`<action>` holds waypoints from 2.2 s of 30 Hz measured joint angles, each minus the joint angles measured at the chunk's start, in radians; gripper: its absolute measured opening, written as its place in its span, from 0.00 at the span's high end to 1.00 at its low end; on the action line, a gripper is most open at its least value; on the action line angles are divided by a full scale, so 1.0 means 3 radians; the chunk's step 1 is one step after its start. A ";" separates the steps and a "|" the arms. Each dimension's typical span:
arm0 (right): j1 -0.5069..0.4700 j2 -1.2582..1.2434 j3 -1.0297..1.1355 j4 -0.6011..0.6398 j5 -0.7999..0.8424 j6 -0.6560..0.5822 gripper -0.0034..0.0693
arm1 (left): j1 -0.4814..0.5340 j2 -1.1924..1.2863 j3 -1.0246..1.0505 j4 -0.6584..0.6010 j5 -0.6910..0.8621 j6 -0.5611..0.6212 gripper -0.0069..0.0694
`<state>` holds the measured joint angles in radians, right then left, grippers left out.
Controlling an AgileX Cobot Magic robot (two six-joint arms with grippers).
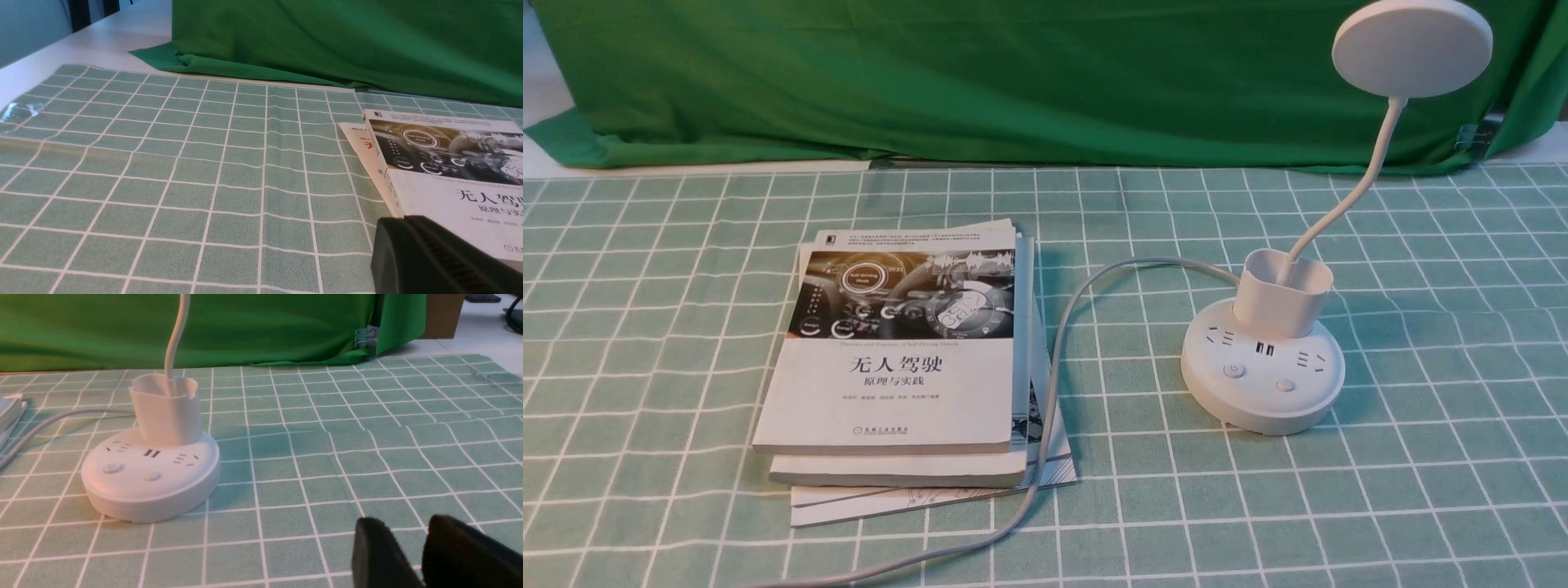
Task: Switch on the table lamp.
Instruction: 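Press the button on the base of the white desk lamp with the right gripper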
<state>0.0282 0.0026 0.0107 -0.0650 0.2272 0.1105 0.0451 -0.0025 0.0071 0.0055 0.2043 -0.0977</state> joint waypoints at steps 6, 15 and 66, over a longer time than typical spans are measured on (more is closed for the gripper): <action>0.0000 0.0000 0.0000 0.0000 0.0000 0.0000 0.62 | 0.0000 0.0000 0.0000 0.0000 0.0000 0.0000 0.88; 0.0000 0.0000 0.0000 0.0000 -0.0004 0.0000 0.62 | 0.0000 0.0000 0.0000 0.0013 0.0000 0.0000 0.88; 0.0550 0.2195 -0.2206 0.0491 0.1264 -0.0442 0.91 | 0.0000 0.0000 0.0000 0.0035 0.0000 0.0000 0.88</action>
<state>0.1931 0.6610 -0.6511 0.0823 0.6065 -0.0221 0.0451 -0.0025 0.0071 0.0160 0.2044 -0.0977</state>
